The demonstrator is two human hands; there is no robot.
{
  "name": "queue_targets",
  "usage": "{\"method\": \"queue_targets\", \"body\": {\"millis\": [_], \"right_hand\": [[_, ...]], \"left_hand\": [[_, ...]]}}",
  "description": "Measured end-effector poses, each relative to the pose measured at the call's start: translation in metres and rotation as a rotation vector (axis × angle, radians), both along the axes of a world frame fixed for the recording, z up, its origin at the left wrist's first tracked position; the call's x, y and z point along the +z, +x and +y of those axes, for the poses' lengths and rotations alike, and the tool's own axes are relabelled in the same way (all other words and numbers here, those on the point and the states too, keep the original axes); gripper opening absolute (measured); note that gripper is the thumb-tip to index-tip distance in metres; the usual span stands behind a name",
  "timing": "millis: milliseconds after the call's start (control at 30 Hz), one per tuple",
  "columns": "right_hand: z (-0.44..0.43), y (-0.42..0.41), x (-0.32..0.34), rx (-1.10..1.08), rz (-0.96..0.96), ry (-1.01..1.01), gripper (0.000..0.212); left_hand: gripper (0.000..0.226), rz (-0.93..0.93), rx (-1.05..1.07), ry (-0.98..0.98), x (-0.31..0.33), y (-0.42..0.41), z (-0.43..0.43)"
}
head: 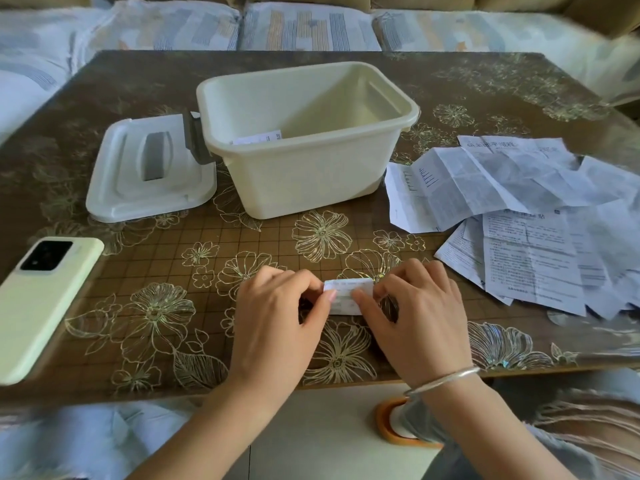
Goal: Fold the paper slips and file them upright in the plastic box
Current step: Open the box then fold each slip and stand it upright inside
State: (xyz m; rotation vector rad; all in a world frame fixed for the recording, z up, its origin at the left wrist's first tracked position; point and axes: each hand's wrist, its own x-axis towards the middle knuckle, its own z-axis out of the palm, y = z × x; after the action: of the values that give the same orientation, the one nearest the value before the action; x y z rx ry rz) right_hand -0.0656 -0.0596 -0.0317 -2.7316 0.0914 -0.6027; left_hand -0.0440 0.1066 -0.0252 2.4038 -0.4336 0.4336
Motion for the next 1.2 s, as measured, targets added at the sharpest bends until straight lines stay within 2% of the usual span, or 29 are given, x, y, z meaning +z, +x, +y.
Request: {"method": "queue_targets", "body": {"millis": [100,300,400,500,600,733,833,900,1033,1200], "right_hand": [[0.000,0.001,0.001,-0.036,0.046,-0.053,0.038],[0.002,0.001,0.006,-0.037,0.101,-0.036,0.033],[0.002,0.006,0.011,0.119,0.116,-0.054,0.035],[0.000,0.015,0.019,0.246,0.123,-0.096,0.020],[-0.001,0.026,0.037,0.283,0.297,-0.110,0.018],[0.003,0.047,0.058,0.378,0.563,-0.197,0.027],[0.010,0.059,0.063,0.395,0.677,-0.261,0.035],[0.012,0.062,0.063,0.398,0.716,-0.267,0.038],[0.010,0.062,0.069,0.448,0.763,-0.250,0.028],[0.006,0.060,0.077,0.506,0.707,-0.242,0.019]], "left_hand": [[0.010,0.002,0.000,0.097,0.000,0.001,-0.002],[0.038,0.027,0.015,0.107,0.000,0.002,-0.004],[0.023,-0.015,0.007,0.141,-0.002,0.002,-0.004],[0.012,-0.061,0.007,0.162,-0.005,0.001,-0.001],[0.011,-0.065,0.014,0.142,-0.007,0.002,0.001],[0.009,0.026,-0.009,0.086,-0.004,0.007,0.004],[0.024,0.128,-0.011,0.123,0.002,0.010,0.006],[0.025,0.147,-0.013,0.169,0.005,0.013,0.006],[0.021,0.227,-0.057,0.249,0.016,0.016,0.003],[0.016,0.259,-0.052,0.291,0.034,0.015,-0.008]]}}
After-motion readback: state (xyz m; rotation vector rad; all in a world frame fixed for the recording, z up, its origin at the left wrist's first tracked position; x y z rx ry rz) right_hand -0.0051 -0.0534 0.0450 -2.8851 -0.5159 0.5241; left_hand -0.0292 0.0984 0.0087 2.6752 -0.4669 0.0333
